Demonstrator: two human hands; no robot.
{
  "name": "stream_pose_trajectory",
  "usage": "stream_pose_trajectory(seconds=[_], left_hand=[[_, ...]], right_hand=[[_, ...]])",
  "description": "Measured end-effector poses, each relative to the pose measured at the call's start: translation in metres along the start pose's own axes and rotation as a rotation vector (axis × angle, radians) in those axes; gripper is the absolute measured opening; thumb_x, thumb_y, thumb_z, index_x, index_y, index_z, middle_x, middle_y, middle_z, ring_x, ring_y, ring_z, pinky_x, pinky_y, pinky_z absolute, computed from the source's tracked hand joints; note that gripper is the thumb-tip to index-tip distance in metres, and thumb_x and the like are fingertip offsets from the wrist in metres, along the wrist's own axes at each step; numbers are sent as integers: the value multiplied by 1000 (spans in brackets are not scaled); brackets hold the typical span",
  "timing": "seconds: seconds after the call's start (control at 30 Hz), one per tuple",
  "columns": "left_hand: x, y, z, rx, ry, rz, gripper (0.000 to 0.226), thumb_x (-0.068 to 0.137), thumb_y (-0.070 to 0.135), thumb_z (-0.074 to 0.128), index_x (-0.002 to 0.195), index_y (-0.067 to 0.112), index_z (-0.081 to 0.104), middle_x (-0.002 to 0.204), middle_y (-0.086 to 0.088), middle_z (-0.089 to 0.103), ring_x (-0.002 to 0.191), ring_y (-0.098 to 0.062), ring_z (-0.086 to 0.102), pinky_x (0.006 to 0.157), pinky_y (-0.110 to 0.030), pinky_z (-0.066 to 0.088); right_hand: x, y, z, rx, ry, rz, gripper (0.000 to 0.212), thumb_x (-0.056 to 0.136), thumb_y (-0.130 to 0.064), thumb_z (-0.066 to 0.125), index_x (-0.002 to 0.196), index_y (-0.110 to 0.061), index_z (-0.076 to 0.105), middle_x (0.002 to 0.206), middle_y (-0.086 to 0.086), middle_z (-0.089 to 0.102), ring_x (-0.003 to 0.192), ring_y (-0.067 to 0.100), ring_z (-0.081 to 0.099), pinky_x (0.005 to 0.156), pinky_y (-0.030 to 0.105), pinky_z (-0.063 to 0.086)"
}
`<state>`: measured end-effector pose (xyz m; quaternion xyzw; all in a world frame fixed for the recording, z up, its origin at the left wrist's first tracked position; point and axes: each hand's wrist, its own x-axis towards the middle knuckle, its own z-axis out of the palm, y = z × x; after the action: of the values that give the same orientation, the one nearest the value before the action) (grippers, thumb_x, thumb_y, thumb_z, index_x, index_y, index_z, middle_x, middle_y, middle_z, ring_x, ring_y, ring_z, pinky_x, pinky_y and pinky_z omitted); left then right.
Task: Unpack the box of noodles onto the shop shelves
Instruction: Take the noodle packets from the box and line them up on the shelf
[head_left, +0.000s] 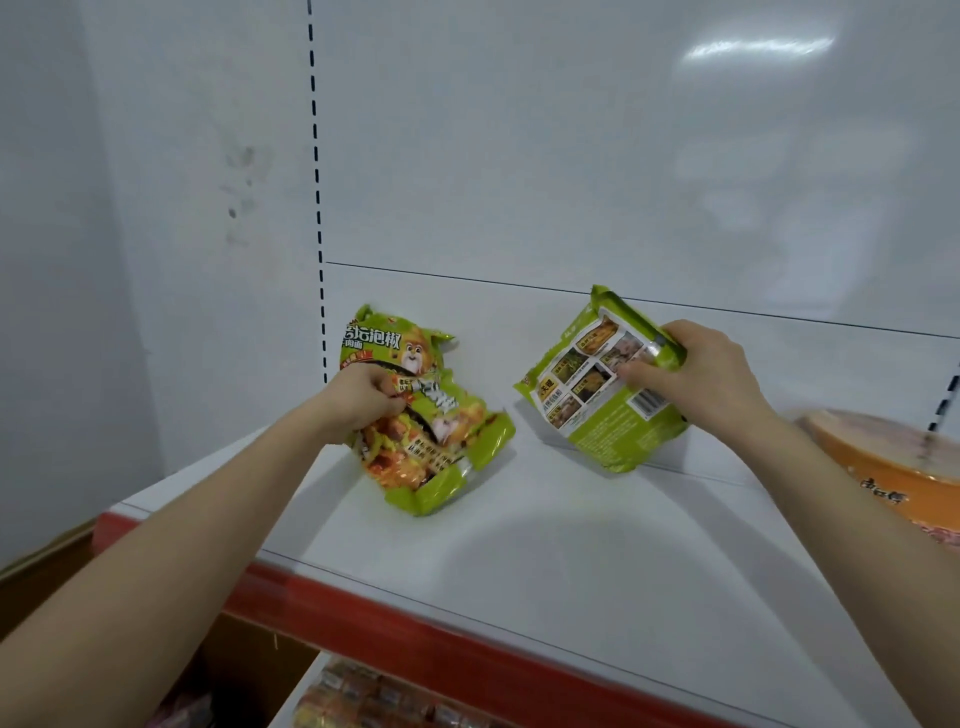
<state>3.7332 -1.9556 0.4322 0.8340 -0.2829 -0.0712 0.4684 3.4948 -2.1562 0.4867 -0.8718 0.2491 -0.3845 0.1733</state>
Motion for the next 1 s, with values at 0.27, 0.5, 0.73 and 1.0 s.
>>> stream_pose_trajectory(seconds=[0.27,0.5,0.73,1.0], left_hand=[[9,44,61,-466,402,-107,7,89,0,44,87,6,45,84,-12,49,76,-26,53,57,-32,45],[17,48,99,-428,538,-138,18,88,-2,48,104,-4,55,111,-21,58,102,-36,57,82,-38,46],[15,36,97,-126,446,-198,25,90,19,54,108,2,55,110,-17,61,104,-36,57,83,-40,46],[9,33,73,-104,209,-9,22,87,22,61,76,10,46,66,-3,44,61,-19,45,58,-29,36]], right_hand=[[-9,16,-23,-32,55,79,25,76,-39,70,87,-21,58,81,1,60,84,26,58,77,43,50],[-22,28,-30,-18,-22,67,22,75,-37,72,72,-26,53,71,-8,57,68,12,53,60,30,39],[-29,20,-26,59,-112,20,22,73,-32,75,84,-20,61,78,-4,63,77,18,60,72,36,48],[-29,6,-16,106,-114,-18,26,72,-32,75,88,-16,63,79,-3,62,80,20,60,74,35,48]])
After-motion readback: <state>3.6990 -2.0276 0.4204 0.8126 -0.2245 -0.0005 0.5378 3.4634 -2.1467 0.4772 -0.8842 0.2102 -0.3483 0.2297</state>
